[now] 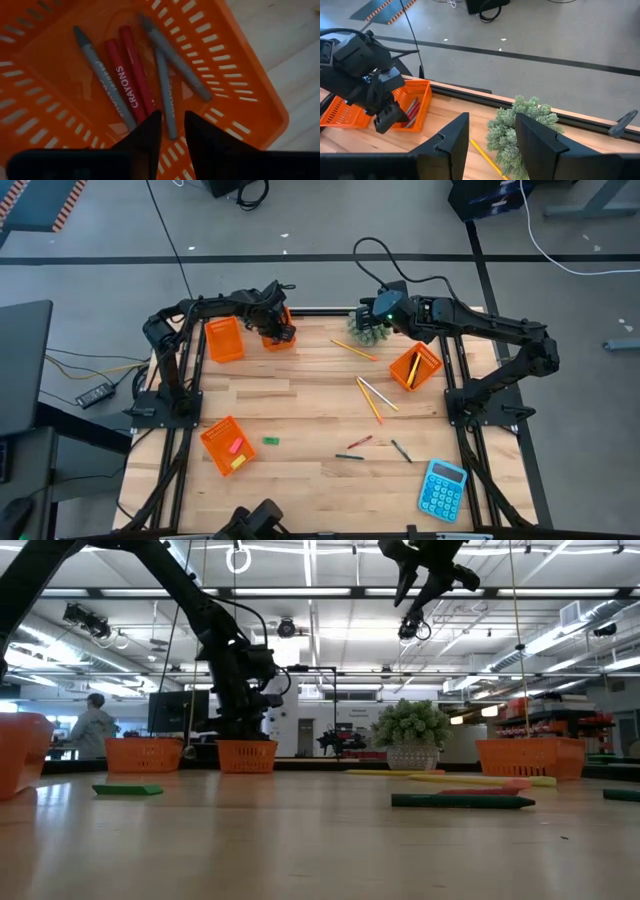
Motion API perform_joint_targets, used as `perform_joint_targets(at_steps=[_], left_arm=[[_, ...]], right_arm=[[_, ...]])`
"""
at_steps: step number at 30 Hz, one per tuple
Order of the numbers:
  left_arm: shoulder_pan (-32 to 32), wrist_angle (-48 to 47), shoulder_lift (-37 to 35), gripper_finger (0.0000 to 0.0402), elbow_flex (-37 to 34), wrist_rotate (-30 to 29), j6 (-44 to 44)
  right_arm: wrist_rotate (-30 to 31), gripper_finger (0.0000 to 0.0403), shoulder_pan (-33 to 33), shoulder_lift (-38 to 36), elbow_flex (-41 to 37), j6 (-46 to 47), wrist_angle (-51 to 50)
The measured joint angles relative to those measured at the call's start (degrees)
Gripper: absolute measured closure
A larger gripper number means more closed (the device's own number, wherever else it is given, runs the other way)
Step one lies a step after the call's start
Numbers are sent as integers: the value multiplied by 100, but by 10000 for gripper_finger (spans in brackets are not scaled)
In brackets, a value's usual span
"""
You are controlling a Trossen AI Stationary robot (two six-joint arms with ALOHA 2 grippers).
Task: Sort crayons/erasers/pens/pencils in bins
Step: Put the gray crayon into the middle orange bin, then put the green eraser into the bottom orange bin
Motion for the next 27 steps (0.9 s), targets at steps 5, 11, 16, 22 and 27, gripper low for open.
perform_joint_targets(at_steps=[5, 11, 16, 22, 27], left_arm=[[2, -16, -211, 294, 0, 130, 121], [2, -27, -696, 292, 0, 134, 149], [-47, -42, -1247, 290, 0, 284, 354], [-422, -41, -2081, 294, 0, 1016, 1224], [-1128, -208, -2612, 296, 2, 1060, 1821]], right_arm=[[-10, 237, 0, -1, 0, -4, 3], [-264, 237, 0, 1, 0, -113, 5], [-817, 237, 0, -42, 0, -37, 18], [-2146, 237, 24, -273, 0, -490, 23], [-3316, 237, 236, -429, 0, -849, -56]])
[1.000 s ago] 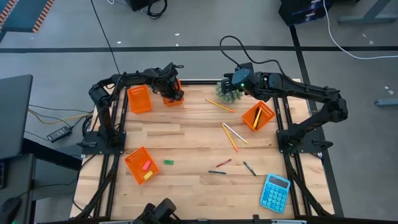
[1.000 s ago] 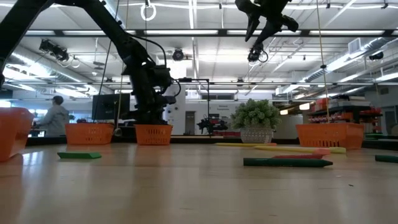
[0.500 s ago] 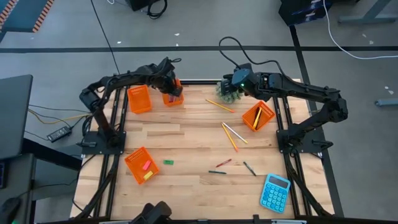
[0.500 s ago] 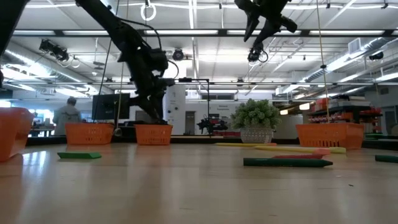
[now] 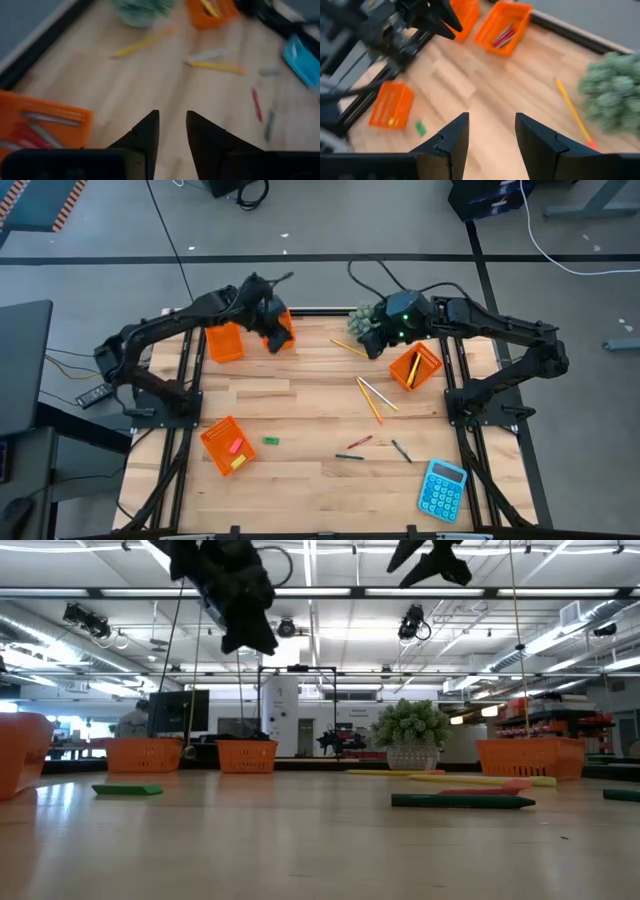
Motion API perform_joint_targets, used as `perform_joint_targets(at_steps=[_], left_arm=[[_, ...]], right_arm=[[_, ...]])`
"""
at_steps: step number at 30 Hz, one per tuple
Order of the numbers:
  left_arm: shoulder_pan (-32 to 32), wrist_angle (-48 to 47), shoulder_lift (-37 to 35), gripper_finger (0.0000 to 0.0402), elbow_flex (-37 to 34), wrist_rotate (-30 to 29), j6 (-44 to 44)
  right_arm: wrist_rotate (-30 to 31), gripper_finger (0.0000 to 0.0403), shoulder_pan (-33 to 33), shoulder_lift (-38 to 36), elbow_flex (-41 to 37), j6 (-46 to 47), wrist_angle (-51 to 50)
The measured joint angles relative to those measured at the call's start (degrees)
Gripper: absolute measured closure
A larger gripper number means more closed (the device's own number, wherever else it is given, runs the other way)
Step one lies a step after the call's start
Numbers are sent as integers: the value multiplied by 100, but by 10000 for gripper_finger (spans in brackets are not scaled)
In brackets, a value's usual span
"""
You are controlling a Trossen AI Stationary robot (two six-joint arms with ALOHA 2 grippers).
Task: Sort crayons/erasers/pens/pencils in bins
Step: Put the green eraser into the bottom orange bin
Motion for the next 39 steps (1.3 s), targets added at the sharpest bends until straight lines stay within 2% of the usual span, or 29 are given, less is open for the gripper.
perform_joint_targets(at_steps=[2, 4, 8, 12, 18, 23, 27, 31, 35, 39], left_arm=[[-308, -168, -133, 296, 0, -5, 130], [-607, -345, -199, 297, 2, -48, 120], [-1106, -785, -247, 301, 2, -266, -397], [-1591, -1457, -245, 303, 2, -239, -632], [-2613, -2527, -245, 295, -15, -332, 309], [-3396, -2423, -243, 275, -353, -777, 764], [-3645, -1924, -186, 242, -780, -1299, 637], [-3638, -1205, -168, 204, -1196, -1197, 318], [-3796, -1079, -108, 172, -1456, -1110, 218], [-4021, -867, -41, 152, -1561, -1107, 3]], right_arm=[[8, 237, 195, -13, 0, -5, -149], [286, 237, 435, -1, 0, 42, -323], [899, 237, 948, 183, 0, 466, -852], [355, 237, 1252, 558, 0, 491, -1126], [186, 237, 1723, 1177, 0, 384, -1233], [186, 237, 2053, 1404, 0, 724, -1251], [406, 237, 2351, 1373, 0, 1394, -1246], [807, 237, 2596, 1244, 4, 2067, -1235], [1197, 237, 2777, 1213, 4, 2943, -1230], [1615, 237, 2897, 1250, 4, 3443, -1236]])
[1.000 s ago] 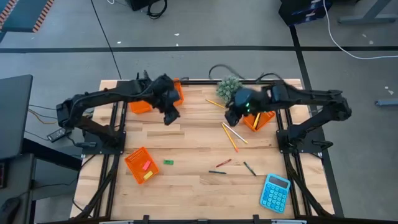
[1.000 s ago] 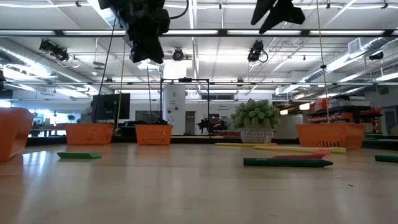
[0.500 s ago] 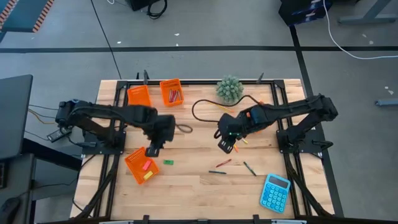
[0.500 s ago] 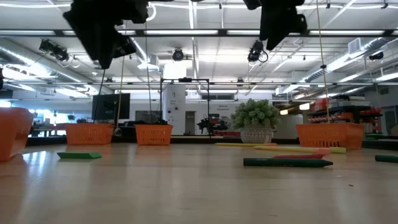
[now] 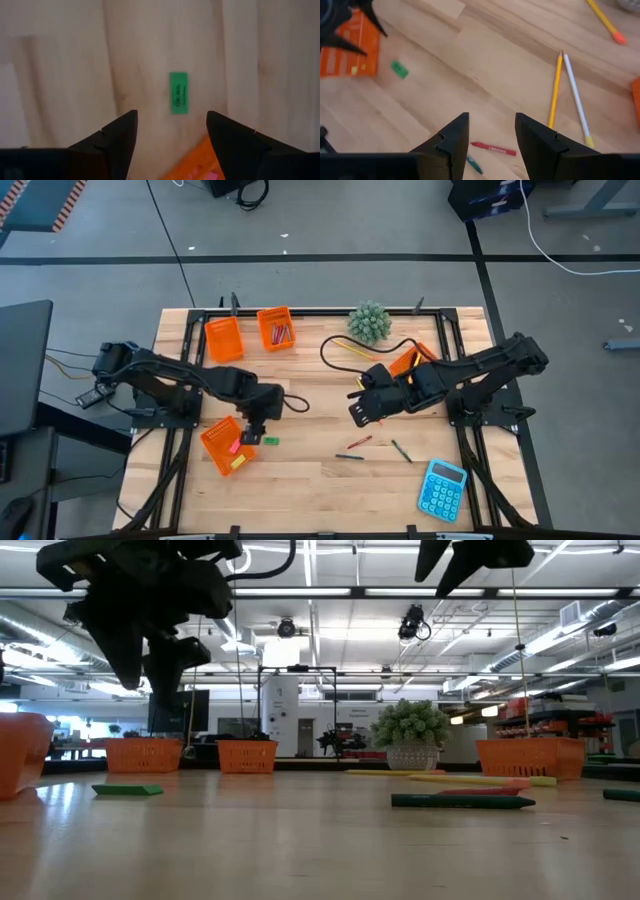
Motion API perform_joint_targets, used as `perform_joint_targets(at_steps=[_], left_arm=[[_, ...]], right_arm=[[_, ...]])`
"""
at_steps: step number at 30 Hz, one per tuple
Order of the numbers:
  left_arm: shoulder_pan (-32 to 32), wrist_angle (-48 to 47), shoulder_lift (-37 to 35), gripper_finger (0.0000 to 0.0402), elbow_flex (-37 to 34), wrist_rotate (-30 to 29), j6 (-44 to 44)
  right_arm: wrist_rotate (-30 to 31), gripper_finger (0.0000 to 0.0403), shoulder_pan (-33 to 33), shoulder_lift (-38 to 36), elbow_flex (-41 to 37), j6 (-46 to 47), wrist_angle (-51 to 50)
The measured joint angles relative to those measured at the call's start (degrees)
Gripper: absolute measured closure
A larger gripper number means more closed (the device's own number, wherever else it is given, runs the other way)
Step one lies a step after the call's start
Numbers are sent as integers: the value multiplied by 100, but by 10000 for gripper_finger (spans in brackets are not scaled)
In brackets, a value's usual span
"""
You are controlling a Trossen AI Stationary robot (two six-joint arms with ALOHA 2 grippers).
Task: Sort crayons/erasers/pens/pencils in bins
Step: Put the green eraser into the bottom orange bin
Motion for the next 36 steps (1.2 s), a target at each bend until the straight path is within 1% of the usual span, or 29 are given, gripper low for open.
perform_joint_targets(at_steps=[4, 8, 11, 14, 16, 18, 21, 26, 31, 36], left_arm=[[-313, 292, 147, 149, 6, -120, -292], [-706, 498, 396, 161, 16, -595, -407], [-917, 480, 623, 171, 11, -904, -572], [-1066, 457, 794, 179, 11, -1179, -748], [-1133, 499, 862, 183, 11, -1511, -850], [-1133, 682, 923, 185, 11, -1698, -871], [-1065, 901, 1020, 186, 11, -1645, -993], [-1069, 949, 1120, 182, 11, -1476, -1083], [-1167, 891, 1260, 186, 2, -1347, -1313], [-1369, 922, 1507, 184, 2, -1335, -1476]], right_arm=[[27, 237, 3, 42, 0, 580, 3], [35, 237, 38, 37, 0, 1046, 29], [36, 237, 43, 37, 0, 1256, 75], [90, 237, 111, 37, 0, 1280, 90], [173, 237, 159, 37, 0, 1131, 84], [306, 237, 206, 37, 0, 922, 44], [328, 237, 267, 37, 0, 704, 12], [358, 237, 401, 40, -2, 387, -46], [746, 237, 556, 40, 0, 377, -56], [847, 237, 706, 40, -1, 130, -91]])
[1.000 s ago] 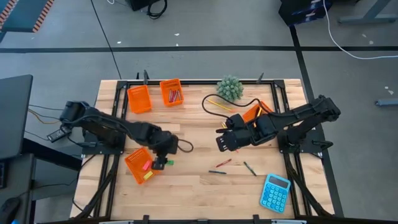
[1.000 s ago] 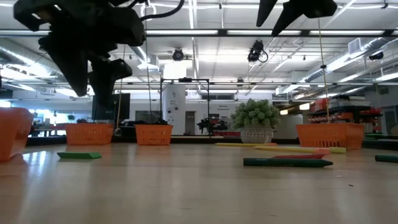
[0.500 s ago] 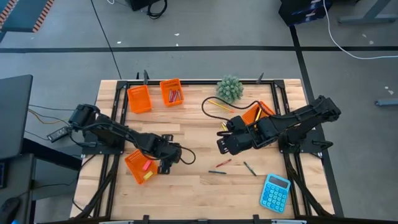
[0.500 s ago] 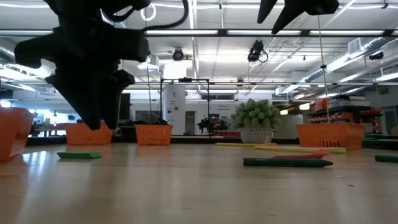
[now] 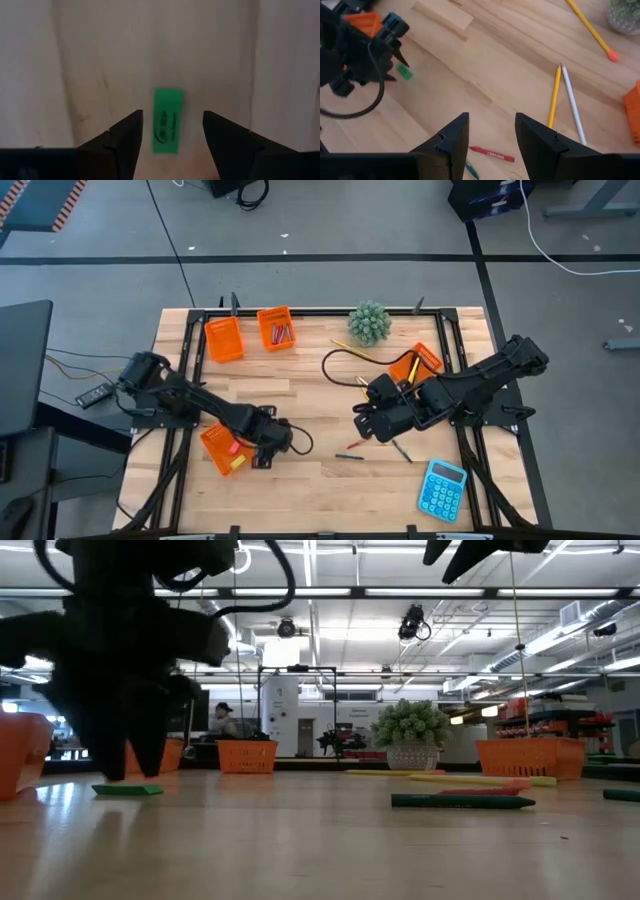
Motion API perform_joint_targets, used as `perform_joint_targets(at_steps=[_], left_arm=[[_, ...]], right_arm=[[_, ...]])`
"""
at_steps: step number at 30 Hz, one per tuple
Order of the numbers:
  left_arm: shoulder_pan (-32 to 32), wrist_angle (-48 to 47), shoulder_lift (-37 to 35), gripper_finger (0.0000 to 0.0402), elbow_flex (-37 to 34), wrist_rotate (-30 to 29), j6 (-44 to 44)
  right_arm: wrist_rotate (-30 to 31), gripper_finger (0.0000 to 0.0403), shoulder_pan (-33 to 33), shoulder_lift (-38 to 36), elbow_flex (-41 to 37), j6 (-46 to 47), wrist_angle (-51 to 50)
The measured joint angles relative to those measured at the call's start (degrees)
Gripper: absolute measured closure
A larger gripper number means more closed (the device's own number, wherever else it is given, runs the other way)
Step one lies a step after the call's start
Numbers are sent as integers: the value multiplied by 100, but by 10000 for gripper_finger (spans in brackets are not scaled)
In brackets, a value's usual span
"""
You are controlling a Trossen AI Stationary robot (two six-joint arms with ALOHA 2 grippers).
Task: Sort crayons/erasers/pens/pencils in bins
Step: Put the green eraser into the bottom orange bin
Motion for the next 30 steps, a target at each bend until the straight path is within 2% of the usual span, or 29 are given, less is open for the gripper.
perform_joint_targets(at_steps=[11, 20, 30], left_arm=[[-82, -16, 331, 202, 24, -15, -392], [-37, 10, 340, 227, 17, -64, 77], [-35, -5, 344, 303, 19, -77, 84]], right_arm=[[14, 237, 150, -2, 0, -154, -89], [167, 237, 124, -2, 1, 88, -87], [364, 237, 124, -2, 1, 253, -87]])
